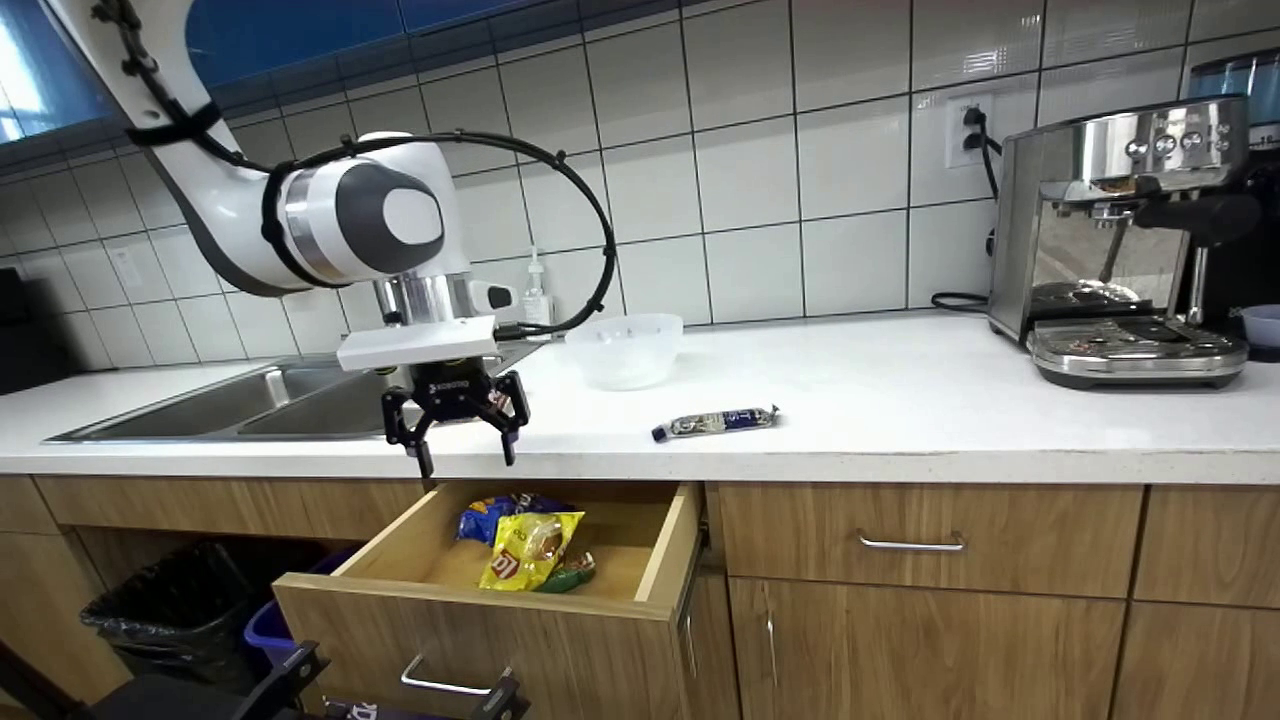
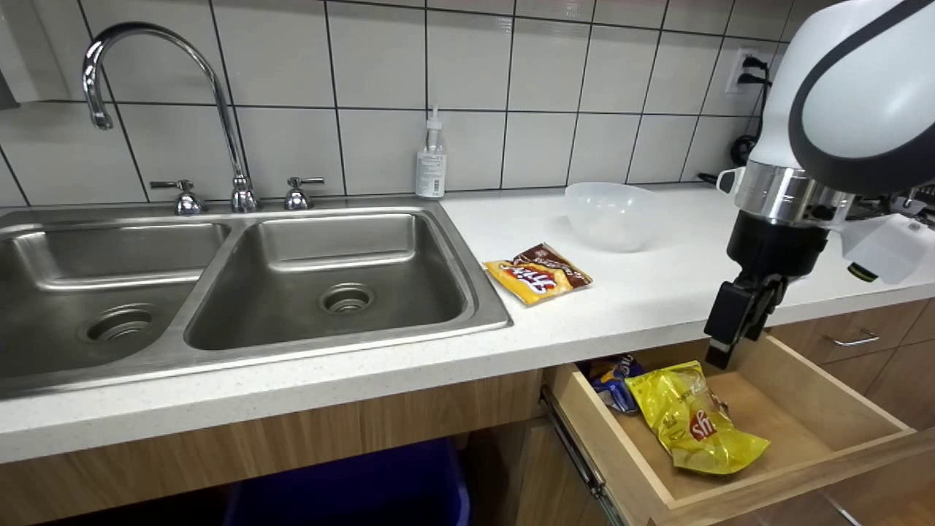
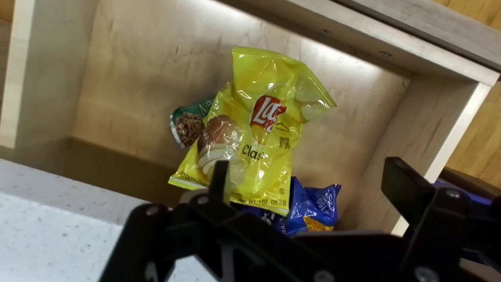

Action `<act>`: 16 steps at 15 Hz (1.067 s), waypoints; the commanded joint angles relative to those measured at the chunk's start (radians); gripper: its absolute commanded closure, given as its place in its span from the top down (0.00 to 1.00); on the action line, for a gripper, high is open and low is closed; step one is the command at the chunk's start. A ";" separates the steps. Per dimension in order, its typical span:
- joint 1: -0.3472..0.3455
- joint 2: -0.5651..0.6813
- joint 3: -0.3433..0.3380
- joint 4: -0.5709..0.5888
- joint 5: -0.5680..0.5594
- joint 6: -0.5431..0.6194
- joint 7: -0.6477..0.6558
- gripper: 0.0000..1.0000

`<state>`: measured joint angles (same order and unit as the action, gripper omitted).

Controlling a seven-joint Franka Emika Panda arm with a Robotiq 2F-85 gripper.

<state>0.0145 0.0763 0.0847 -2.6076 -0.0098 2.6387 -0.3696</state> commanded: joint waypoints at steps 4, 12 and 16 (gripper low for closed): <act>-0.007 -0.202 -0.056 -0.124 0.024 -0.024 -0.070 1.00; 0.019 -0.210 -0.114 -0.060 0.037 -0.034 -0.088 1.00; 0.037 -0.172 -0.109 0.003 0.059 -0.036 -0.103 1.00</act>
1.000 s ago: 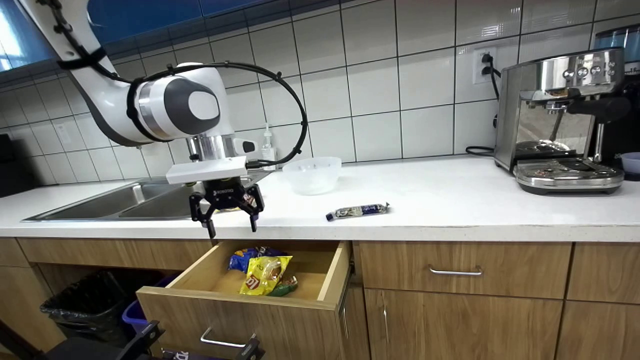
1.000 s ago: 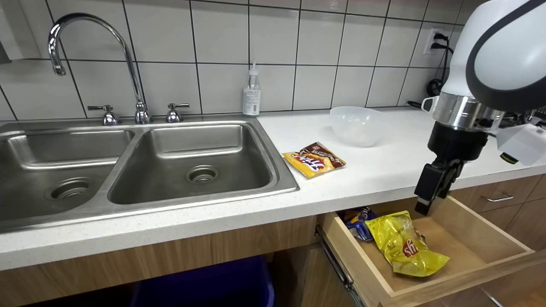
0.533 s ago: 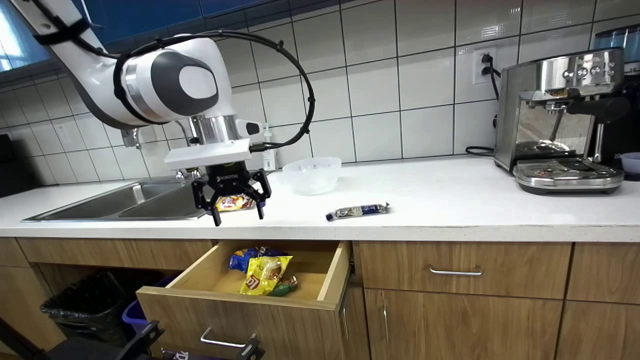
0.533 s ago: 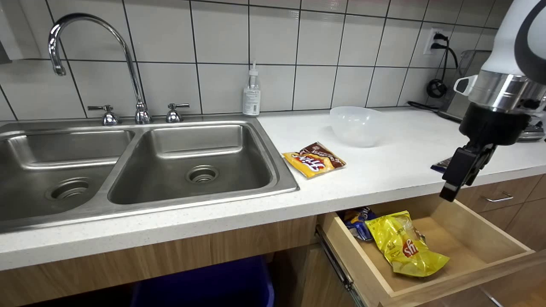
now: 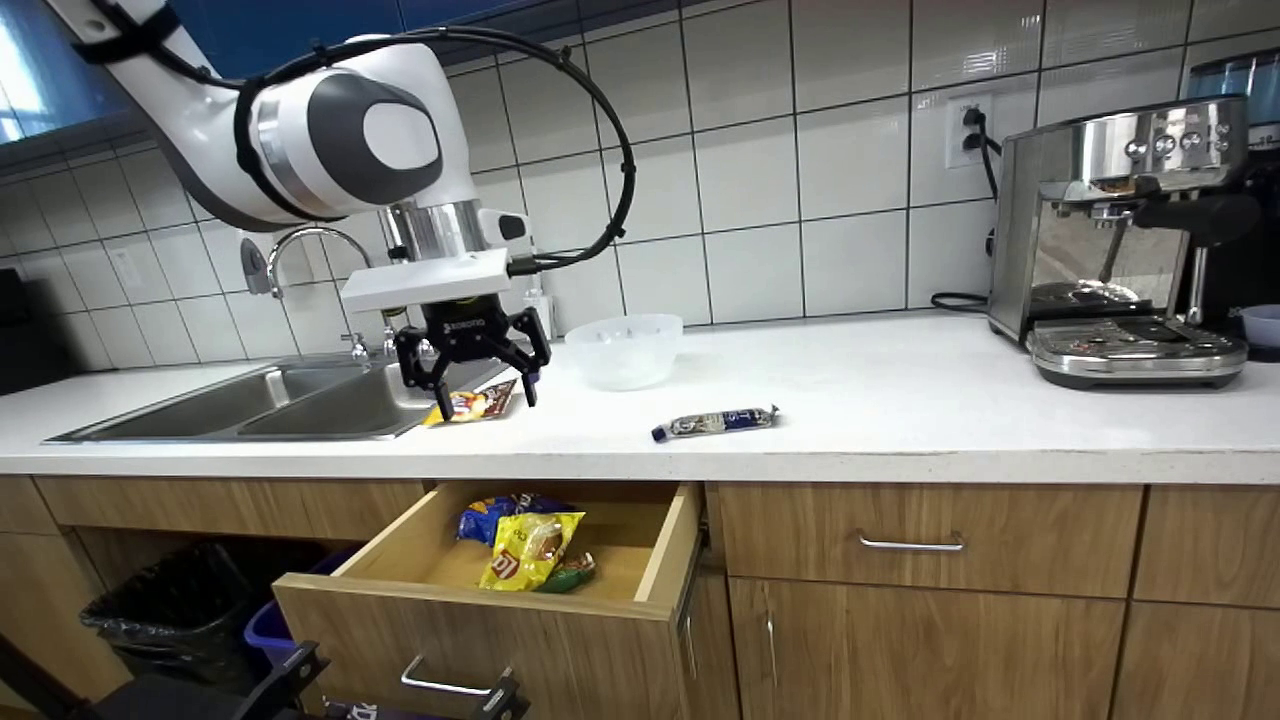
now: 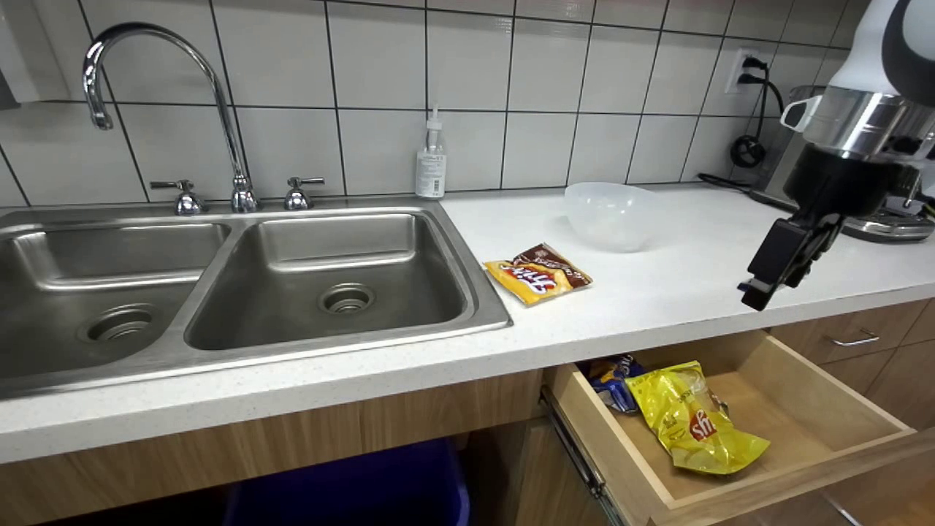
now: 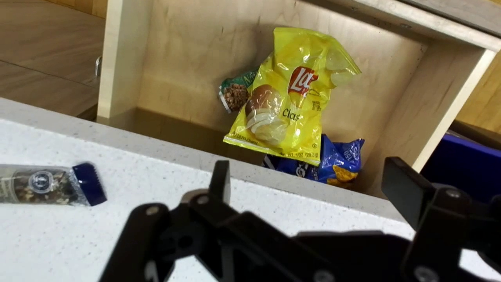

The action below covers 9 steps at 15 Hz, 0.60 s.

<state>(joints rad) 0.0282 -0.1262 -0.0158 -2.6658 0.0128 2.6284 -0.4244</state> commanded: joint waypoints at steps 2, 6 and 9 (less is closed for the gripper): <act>0.034 0.064 -0.007 0.110 0.053 -0.036 -0.083 1.00; 0.038 0.139 0.004 0.214 0.071 -0.061 -0.169 1.00; 0.027 0.203 0.025 0.293 0.076 -0.093 -0.242 1.00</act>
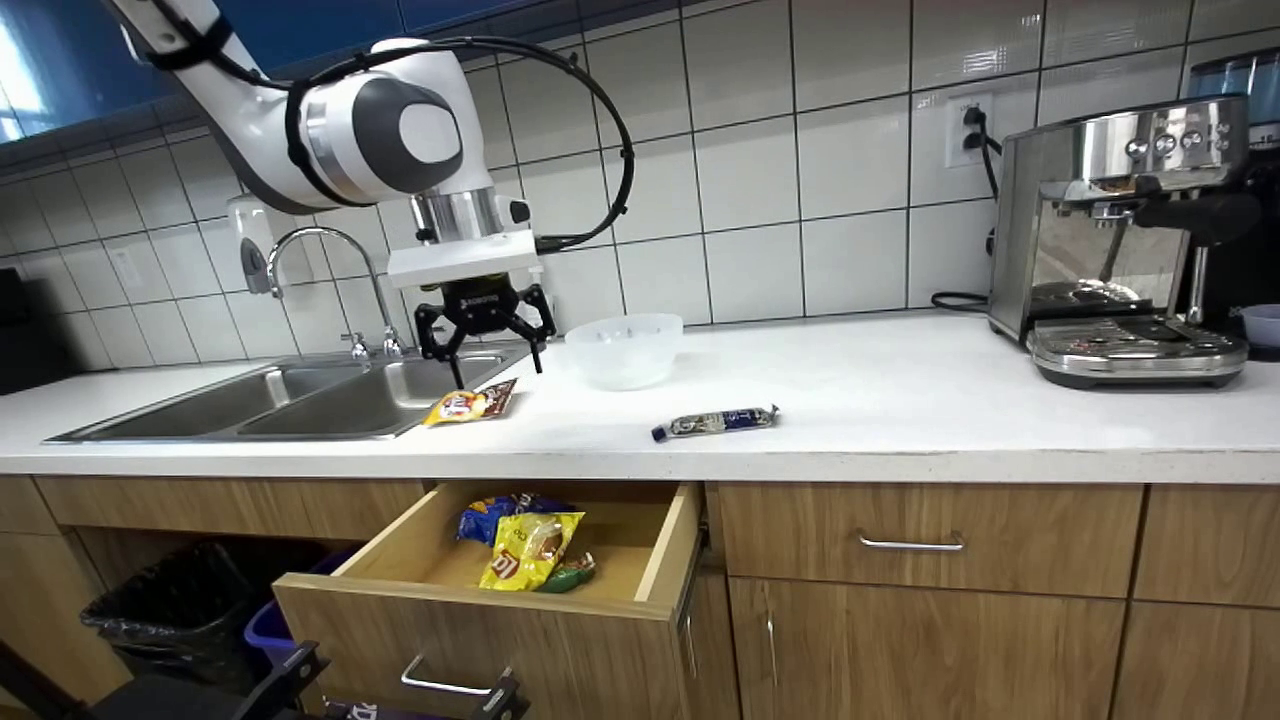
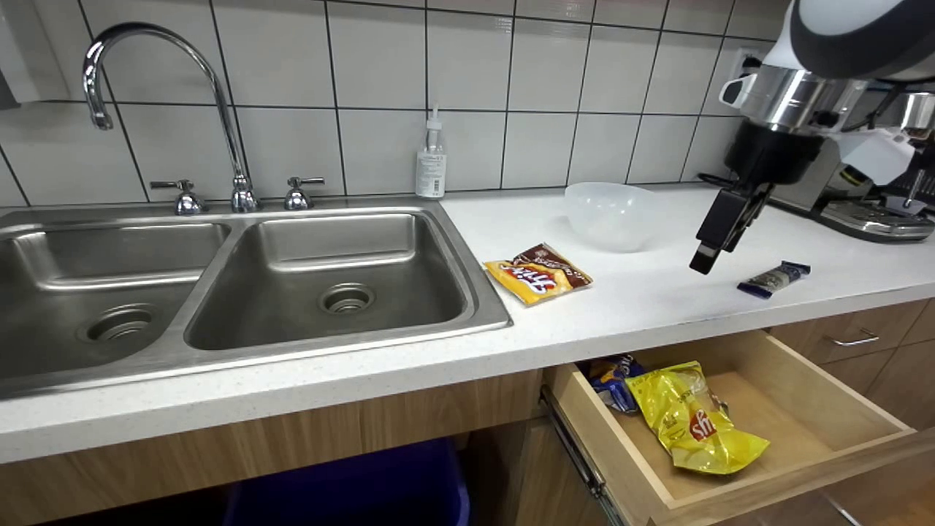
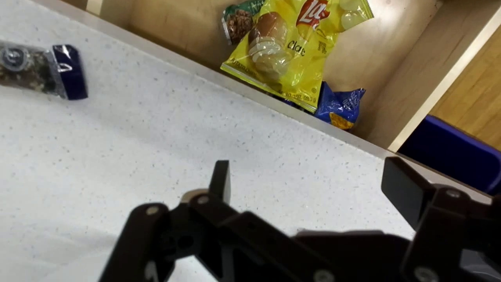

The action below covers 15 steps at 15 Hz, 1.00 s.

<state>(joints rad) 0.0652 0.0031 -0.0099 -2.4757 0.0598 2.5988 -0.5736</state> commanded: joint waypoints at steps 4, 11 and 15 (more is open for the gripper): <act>-0.023 0.142 0.055 0.190 0.024 -0.108 -0.172 1.00; -0.027 0.229 0.106 0.304 0.007 -0.107 -0.195 1.00; -0.018 0.267 0.114 0.348 -0.015 -0.072 -0.130 1.00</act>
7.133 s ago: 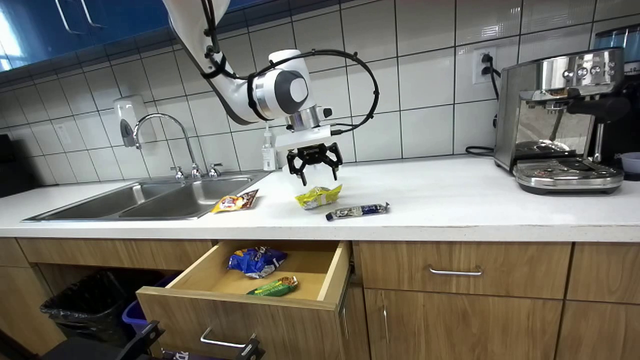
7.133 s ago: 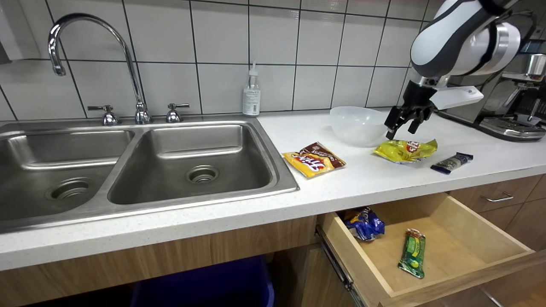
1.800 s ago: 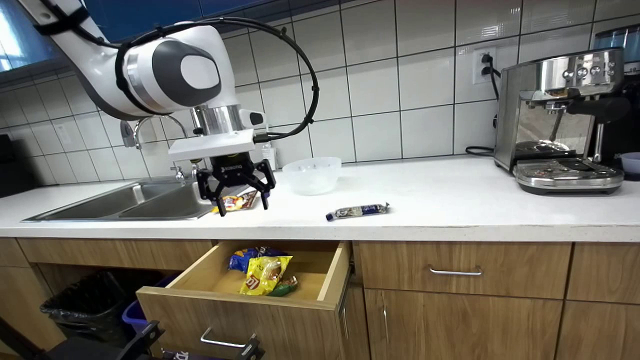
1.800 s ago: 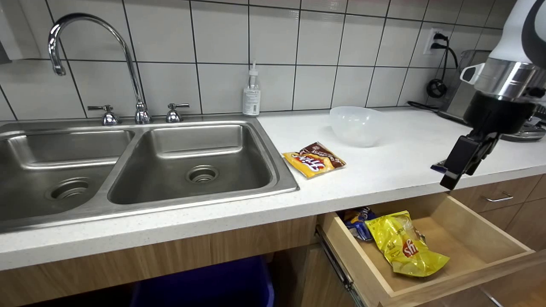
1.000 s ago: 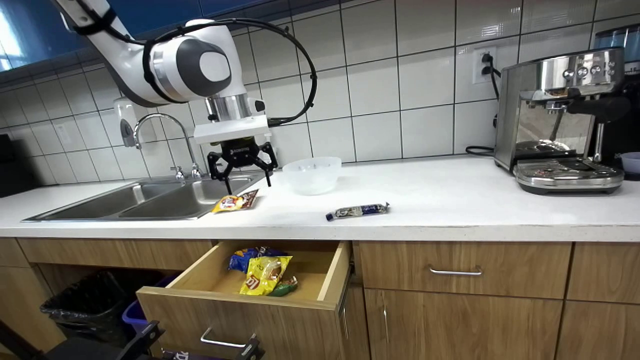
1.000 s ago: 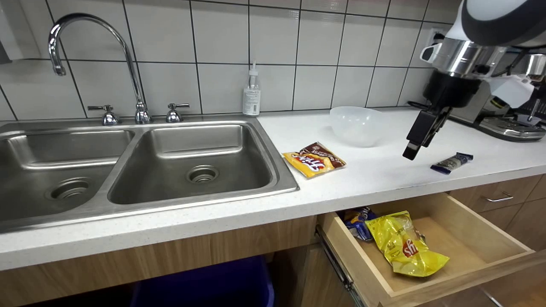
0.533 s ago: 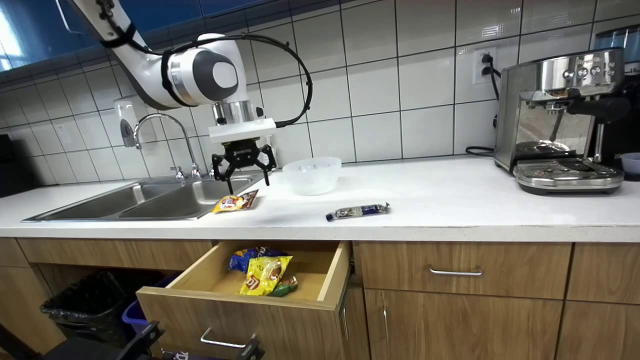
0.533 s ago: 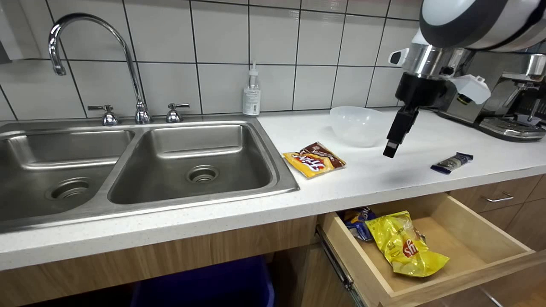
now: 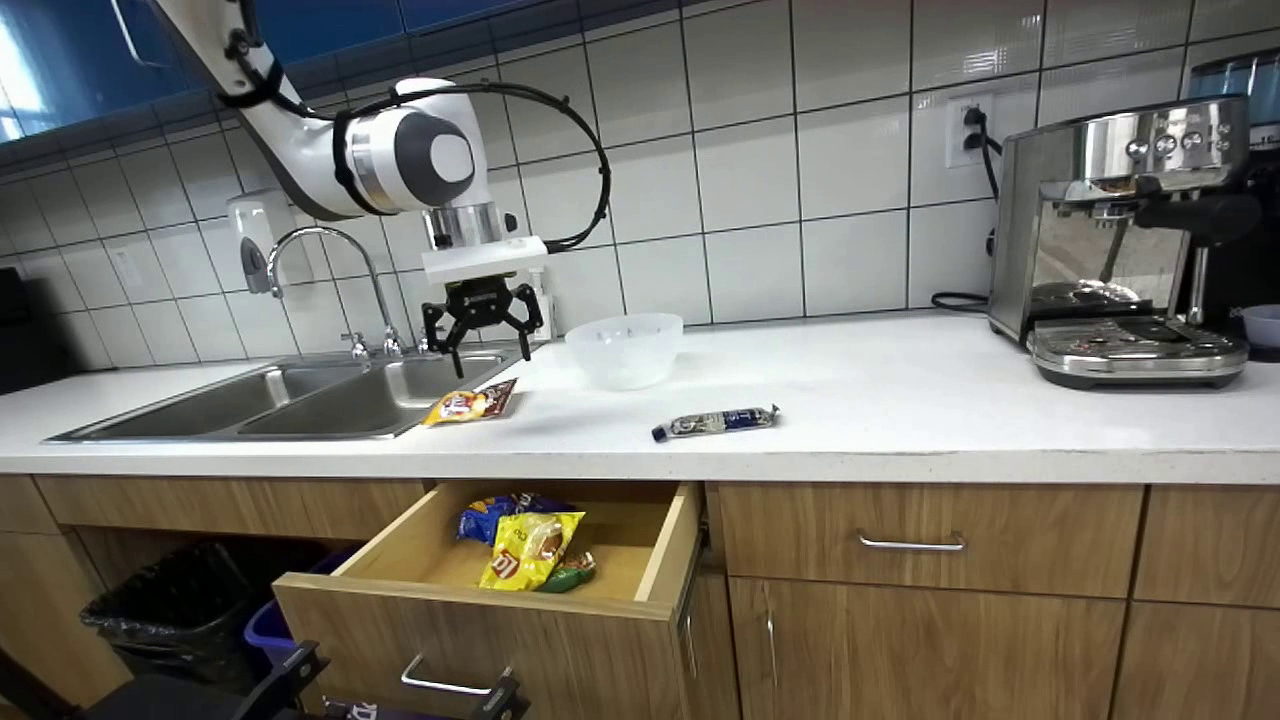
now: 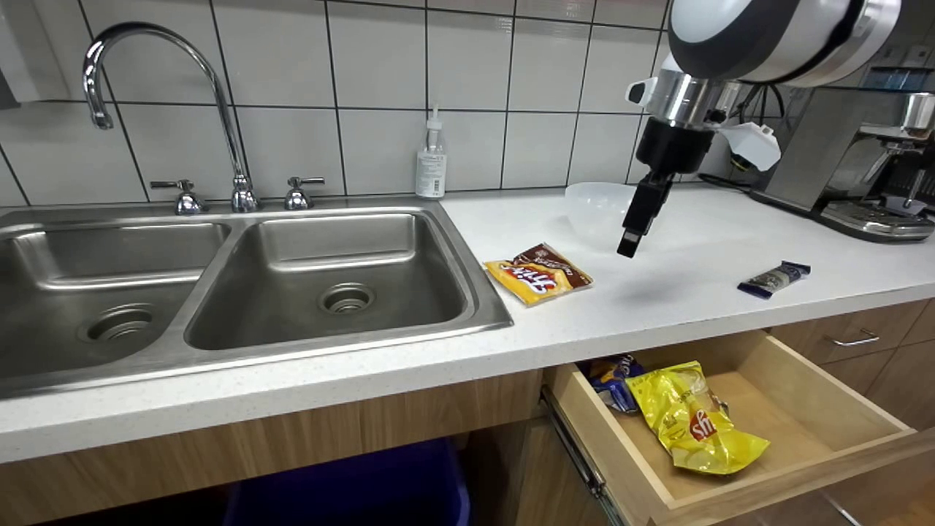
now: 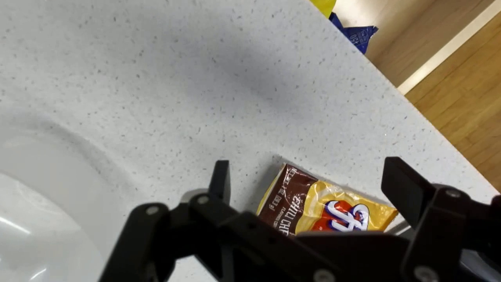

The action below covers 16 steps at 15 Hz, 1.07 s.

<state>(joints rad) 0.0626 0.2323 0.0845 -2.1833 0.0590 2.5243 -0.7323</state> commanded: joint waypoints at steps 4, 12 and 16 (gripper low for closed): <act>-0.018 0.068 0.025 0.092 -0.003 0.000 0.090 1.00; -0.028 0.062 0.032 0.075 -0.013 0.001 0.072 1.00; -0.021 0.065 0.030 0.078 -0.016 0.011 0.097 1.00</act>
<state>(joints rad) 0.0584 0.2938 0.0931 -2.1108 0.0590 2.5288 -0.6708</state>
